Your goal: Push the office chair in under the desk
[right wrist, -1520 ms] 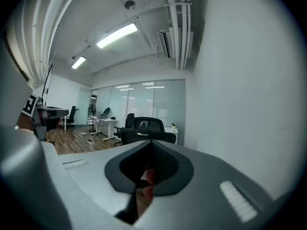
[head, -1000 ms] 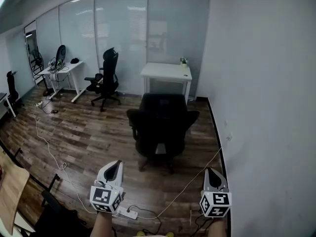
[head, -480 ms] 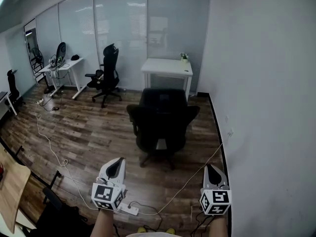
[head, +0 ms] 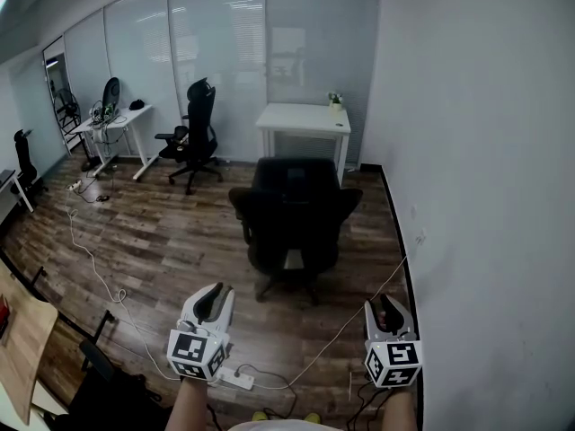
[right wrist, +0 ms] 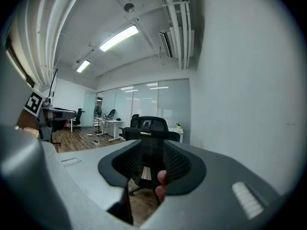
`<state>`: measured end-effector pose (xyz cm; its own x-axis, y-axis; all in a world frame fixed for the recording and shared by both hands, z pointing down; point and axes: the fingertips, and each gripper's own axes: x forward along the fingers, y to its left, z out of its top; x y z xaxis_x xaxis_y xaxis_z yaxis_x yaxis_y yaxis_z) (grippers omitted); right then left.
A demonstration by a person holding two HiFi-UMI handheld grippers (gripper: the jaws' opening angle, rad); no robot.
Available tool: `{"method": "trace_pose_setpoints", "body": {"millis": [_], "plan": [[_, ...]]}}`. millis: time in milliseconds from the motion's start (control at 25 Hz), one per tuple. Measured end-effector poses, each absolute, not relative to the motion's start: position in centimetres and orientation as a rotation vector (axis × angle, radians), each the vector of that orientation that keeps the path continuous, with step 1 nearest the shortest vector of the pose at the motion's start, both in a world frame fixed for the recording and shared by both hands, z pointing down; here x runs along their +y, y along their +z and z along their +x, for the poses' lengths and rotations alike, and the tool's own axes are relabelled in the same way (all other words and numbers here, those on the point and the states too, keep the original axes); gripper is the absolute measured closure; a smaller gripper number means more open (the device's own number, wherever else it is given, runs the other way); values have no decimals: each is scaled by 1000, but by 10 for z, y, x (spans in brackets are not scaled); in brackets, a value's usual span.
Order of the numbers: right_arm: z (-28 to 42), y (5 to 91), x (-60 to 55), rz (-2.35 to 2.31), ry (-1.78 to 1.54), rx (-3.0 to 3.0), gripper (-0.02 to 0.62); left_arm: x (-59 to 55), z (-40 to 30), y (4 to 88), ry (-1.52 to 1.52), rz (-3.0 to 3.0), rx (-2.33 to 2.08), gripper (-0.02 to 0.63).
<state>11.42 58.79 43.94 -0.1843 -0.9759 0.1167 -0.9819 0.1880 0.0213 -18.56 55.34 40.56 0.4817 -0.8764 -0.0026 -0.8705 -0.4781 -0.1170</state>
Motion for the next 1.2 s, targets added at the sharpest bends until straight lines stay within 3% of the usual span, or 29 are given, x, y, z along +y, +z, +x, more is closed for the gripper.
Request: {"method": "trace_pose_setpoints", "body": {"millis": [840, 1200], "plan": [[190, 451, 570, 1833, 98, -2430, 476, 553, -94, 408, -120, -2576, 1581, 489], [199, 460, 550, 1797, 94, -2469, 476, 539, -86, 414, -127, -2545, 1618, 489]]}}
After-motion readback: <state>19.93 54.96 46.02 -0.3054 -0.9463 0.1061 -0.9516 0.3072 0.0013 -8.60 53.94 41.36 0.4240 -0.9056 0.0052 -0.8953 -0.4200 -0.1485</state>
